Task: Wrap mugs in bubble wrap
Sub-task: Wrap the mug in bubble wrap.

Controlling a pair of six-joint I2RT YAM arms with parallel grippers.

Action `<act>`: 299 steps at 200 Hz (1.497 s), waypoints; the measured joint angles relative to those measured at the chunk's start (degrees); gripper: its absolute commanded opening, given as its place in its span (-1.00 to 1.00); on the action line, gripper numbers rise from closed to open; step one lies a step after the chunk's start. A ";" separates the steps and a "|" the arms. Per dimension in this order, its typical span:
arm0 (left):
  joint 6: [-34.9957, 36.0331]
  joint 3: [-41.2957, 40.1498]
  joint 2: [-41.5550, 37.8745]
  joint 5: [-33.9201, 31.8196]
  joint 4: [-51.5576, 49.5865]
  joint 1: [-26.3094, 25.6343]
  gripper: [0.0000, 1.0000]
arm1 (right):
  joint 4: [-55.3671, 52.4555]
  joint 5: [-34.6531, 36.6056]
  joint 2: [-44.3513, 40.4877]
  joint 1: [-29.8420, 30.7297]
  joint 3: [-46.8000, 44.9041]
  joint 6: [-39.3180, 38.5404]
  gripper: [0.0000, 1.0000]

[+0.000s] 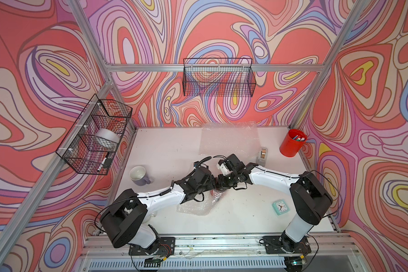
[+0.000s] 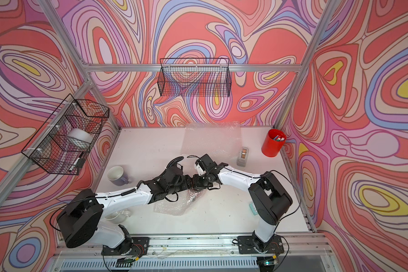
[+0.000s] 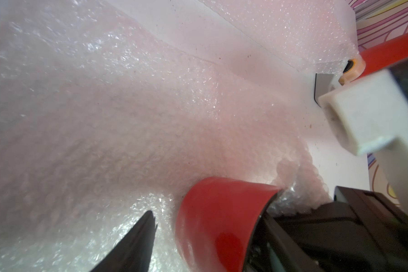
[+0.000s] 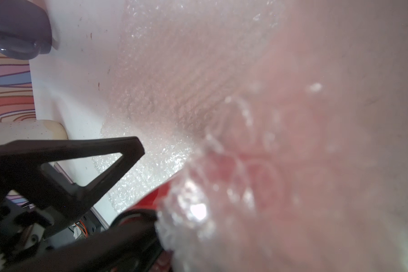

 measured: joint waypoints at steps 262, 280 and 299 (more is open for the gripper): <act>-1.73 -6.29 2.10 3.63 10.54 2.29 0.49 | -5.35 -2.60 -8.09 0.81 1.40 -7.58 -0.40; -1.73 -6.29 2.12 3.67 10.54 2.27 0.48 | -4.81 -1.95 -11.10 0.96 1.42 -7.74 -0.36; -1.73 -6.29 2.21 3.85 10.54 2.27 0.49 | -4.63 1.88 -14.29 1.14 1.42 -7.74 -0.33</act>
